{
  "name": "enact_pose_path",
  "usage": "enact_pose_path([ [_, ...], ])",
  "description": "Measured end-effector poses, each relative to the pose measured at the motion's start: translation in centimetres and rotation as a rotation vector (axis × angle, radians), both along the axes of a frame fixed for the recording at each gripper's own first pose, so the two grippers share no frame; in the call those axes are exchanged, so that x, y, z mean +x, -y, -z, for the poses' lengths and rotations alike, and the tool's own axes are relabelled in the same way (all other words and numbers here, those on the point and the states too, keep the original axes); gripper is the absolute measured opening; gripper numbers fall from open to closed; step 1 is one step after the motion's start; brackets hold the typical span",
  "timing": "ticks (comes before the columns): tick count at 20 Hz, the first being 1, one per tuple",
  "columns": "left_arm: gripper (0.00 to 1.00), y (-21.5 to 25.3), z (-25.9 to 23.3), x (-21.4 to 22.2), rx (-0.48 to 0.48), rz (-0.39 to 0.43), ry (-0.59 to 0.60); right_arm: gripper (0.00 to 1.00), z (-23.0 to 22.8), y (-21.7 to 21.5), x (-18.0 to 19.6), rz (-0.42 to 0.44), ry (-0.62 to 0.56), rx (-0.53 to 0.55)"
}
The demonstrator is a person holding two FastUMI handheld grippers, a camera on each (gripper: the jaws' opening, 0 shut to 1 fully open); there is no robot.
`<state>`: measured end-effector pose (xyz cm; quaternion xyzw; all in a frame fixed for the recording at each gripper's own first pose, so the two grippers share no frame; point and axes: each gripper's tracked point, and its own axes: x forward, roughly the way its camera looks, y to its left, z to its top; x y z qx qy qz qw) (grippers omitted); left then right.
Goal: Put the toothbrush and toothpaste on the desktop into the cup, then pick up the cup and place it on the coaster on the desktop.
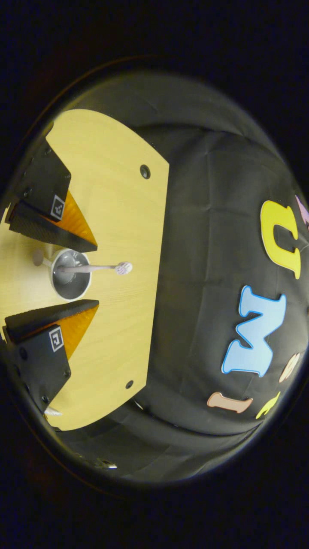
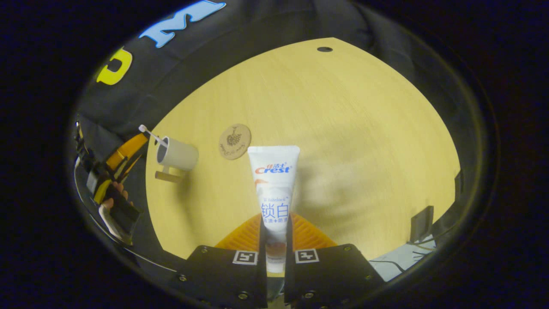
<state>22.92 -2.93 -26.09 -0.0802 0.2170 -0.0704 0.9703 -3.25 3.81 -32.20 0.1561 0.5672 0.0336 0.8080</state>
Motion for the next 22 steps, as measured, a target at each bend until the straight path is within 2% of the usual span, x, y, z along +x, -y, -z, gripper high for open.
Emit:
enact_pose_path([
  [4, 0.75, -3.3, -2.2, -3.5, 0.011, -0.033, 0.046, 0.17, -1.6, -2.4, 3.0, -0.049, 0.064, 0.023],
  [9, 0.75, -10.9, -3.0, -9.3, 0.055, -0.154, 0.058, 0.17, -3.3, -7.1, 7.3, -0.095, 0.114, 0.081],
  [13, 0.74, -18.6, -2.6, -15.8, 0.061, -0.307, 0.04, 0.17, -4.6, -11.6, 11.6, -0.122, 0.178, 0.136],
  [17, 0.74, -25.6, -1.6, -24.1, 0.057, -0.49, 0.017, 0.17, -5.7, -16.4, 15.9, -0.068, 0.247, 0.222],
  [22, 0.74, -30.0, 0.1, -35.6, 0.034, -0.697, -0.03, 0.17, -6.0, -21.4, 20.1, -0.105, 0.343, 0.199],
])
